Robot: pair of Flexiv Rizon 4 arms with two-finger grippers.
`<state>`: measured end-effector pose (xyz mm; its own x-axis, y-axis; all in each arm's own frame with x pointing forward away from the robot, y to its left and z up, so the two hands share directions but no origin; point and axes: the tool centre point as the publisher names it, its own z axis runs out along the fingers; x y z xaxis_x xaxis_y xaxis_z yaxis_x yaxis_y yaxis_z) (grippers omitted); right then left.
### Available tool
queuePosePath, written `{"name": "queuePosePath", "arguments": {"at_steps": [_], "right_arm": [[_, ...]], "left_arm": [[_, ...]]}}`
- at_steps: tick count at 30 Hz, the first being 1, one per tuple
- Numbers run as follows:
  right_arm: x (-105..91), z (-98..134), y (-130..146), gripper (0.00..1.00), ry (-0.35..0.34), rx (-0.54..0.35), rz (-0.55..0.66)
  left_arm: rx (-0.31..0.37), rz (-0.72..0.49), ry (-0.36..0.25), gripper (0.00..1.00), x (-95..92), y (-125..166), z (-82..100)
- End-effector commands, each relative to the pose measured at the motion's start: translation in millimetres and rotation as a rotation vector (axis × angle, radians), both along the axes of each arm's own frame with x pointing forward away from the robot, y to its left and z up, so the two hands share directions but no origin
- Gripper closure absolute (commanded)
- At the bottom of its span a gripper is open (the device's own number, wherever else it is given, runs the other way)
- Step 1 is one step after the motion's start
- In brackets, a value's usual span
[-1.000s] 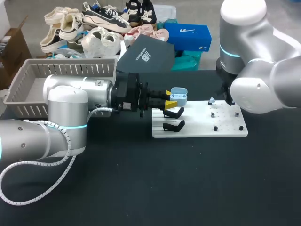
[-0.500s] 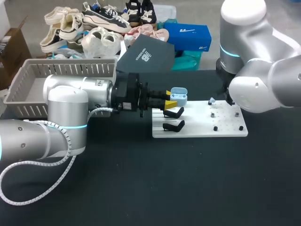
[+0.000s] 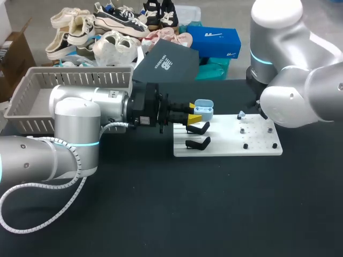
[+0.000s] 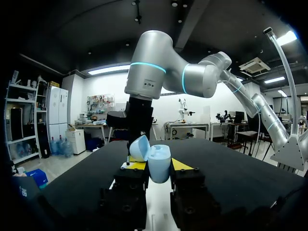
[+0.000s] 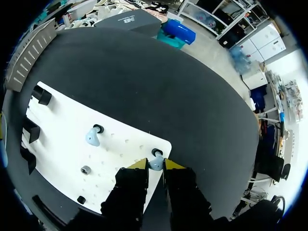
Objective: Pick up each earbud case from the left stands, insert the matching earbuds, close the lid, and place the case in the box.
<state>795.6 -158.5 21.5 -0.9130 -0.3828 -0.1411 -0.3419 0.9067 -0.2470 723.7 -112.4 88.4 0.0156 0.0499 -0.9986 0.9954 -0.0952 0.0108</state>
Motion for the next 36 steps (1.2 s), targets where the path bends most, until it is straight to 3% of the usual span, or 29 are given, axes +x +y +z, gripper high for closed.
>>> {"name": "queuePosePath", "arguments": {"at_steps": [1,8,16,23,27,30,36], "right_arm": [[-2.2,7,-2,1.00,-0.012,-0.008,-0.010],[-18.9,43,-4,1.00,-0.080,-0.007,0.003],[-61.0,104,8,1.00,-0.169,-0.005,0.063],[-97.6,168,53,1.00,-0.263,0.005,0.156],[-110.7,191,85,1.00,-0.304,0.031,0.210],[-117.5,199,104,1.00,-0.302,0.051,0.247],[-129.0,191,135,1.00,-0.178,0.055,0.306]], "left_arm": [[-0.014,0.001,0.001,1.00,0.7,-1,-7.4],[-0.014,0.001,0.001,1.00,0.7,-1,-7.4],[-0.014,0.001,0.001,1.00,0.7,-1,-7.4],[-0.014,0.001,0.001,1.00,0.7,-1,-7.4],[-0.014,0.001,0.001,1.00,0.7,-1,-7.4],[-0.014,0.001,0.001,1.00,0.7,-1,-7.4],[-0.014,0.001,0.001,1.00,0.7,-1,-7.4]]}}
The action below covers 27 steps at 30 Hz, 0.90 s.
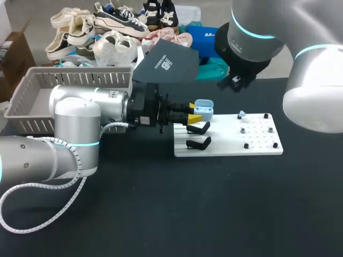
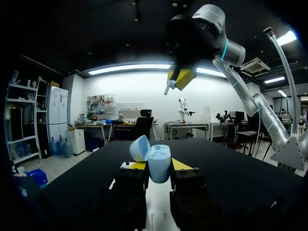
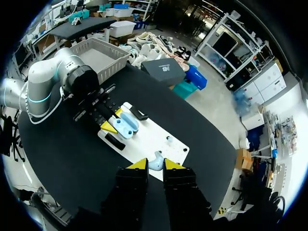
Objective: Pick up each earbud case from the left stands, insert the matching earbuds, close the lid, and place the case in the box.
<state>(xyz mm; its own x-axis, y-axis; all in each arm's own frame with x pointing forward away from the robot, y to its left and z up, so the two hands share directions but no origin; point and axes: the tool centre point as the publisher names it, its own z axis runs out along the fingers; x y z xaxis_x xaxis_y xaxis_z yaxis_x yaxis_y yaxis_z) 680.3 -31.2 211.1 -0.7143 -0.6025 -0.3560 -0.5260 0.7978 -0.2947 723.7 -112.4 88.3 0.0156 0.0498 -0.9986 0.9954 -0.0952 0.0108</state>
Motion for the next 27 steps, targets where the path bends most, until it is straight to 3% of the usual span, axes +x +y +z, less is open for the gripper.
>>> {"name": "queuePosePath", "arguments": {"at_steps": [1,8,17,27], "right_arm": [[-14.9,0,10,1.00,0.059,-0.016,0.027],[-18.4,-12,35,1.00,0.189,-0.039,0.036],[-5.9,-25,46,1.00,0.213,0.006,0.021],[-5.6,-28,45,1.00,0.236,0.018,0.029]], "left_arm": [[-0.014,0.001,0.000,1.00,0.7,-1,-7.3],[-0.014,0.001,0.000,1.00,0.7,-1,-7.3],[-0.014,0.001,0.000,1.00,0.7,-1,-7.3],[-0.014,0.001,0.000,1.00,0.7,-1,-7.3]]}}
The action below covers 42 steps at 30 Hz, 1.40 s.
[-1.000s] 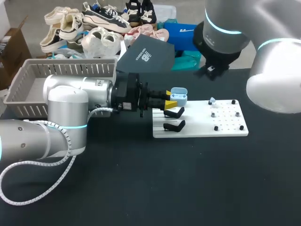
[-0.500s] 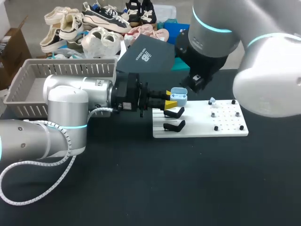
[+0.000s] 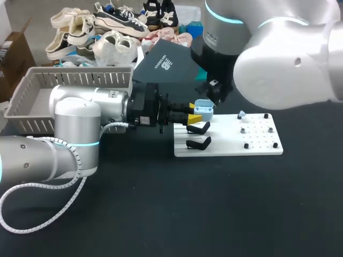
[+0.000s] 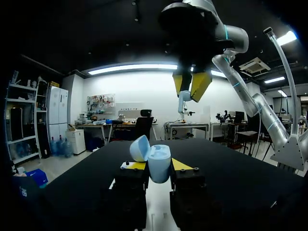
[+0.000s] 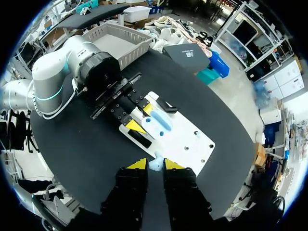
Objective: Pick up each earbud case from the left stands, insert the matching earbuds, close the lid, and place the case in the box.
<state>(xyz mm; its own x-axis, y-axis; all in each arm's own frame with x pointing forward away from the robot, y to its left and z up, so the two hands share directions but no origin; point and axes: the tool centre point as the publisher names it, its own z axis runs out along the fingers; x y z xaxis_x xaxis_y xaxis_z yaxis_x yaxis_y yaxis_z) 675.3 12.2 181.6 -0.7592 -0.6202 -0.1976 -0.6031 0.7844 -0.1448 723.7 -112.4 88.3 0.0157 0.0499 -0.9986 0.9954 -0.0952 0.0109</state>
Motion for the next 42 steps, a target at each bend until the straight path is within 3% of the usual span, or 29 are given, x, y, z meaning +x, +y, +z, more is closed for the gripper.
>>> {"name": "queuePosePath", "arguments": {"at_steps": [1,6,12,24,42], "right_arm": [[-0.6,1,1,1.00,0.003,-0.005,-0.003],[-0.6,1,1,1.00,0.003,-0.005,-0.003],[16.5,6,-5,1.00,-0.017,-0.038,-0.343],[11.8,0,-13,1.00,-0.017,-0.008,-0.582],[8.0,0,-16,1.00,-0.021,-0.006,-0.598]], "left_arm": [[-0.014,0.001,0.001,1.00,0.7,-1,-7.3],[-0.014,0.001,0.001,1.00,0.7,-1,-7.3],[-0.014,0.001,0.001,1.00,0.7,-1,-7.3],[-0.014,0.001,0.001,1.00,0.7,-1,-7.3],[-0.014,0.001,0.001,1.00,0.7,-1,-7.3]]}}
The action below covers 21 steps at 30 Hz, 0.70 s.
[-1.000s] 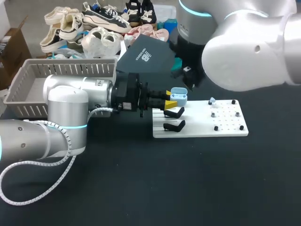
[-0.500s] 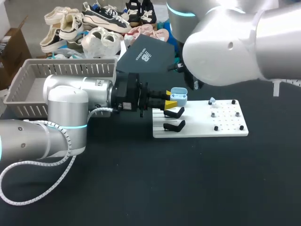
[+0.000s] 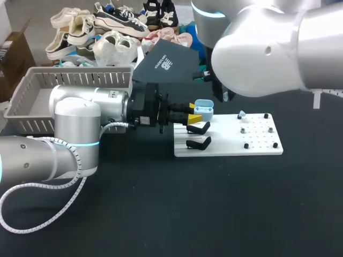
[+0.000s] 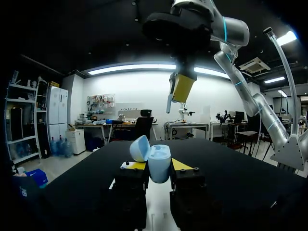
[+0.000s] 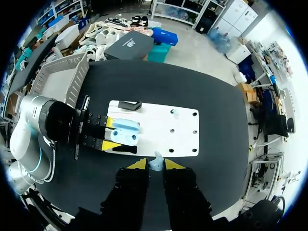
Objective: Pick up each earbud case from the left stands, insert the matching earbuds, close the lid, and place the case in the box.
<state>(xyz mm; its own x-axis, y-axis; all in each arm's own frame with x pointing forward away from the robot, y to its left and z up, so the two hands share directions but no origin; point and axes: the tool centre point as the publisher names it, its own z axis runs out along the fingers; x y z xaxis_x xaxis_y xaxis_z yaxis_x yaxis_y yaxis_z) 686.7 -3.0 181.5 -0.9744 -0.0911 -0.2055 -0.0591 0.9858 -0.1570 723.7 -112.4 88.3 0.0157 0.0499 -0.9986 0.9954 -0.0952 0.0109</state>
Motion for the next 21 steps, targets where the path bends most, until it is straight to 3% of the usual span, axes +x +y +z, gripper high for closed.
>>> {"name": "queuePosePath", "arguments": {"at_steps": [1,7,10,12,21], "right_arm": [[-3.5,0,-1,1.00,-0.009,0.000,-0.003],[-3.5,0,-1,1.00,-0.009,0.000,-0.003],[1.9,8,-2,1.00,-0.067,0.067,-0.060],[4.3,11,-5,1.00,-0.112,0.066,-0.113],[-5.3,17,-8,1.00,-0.058,0.054,-0.361]], "left_arm": [[-0.014,0.001,0.001,1.00,0.7,-1,-7.3],[-0.014,0.001,0.001,1.00,0.7,-1,-7.3],[-0.014,0.001,0.001,1.00,0.7,-1,-7.3],[-0.014,0.001,0.001,1.00,0.7,-1,-7.3],[-0.014,0.001,0.001,1.00,0.7,-1,-7.3]]}}
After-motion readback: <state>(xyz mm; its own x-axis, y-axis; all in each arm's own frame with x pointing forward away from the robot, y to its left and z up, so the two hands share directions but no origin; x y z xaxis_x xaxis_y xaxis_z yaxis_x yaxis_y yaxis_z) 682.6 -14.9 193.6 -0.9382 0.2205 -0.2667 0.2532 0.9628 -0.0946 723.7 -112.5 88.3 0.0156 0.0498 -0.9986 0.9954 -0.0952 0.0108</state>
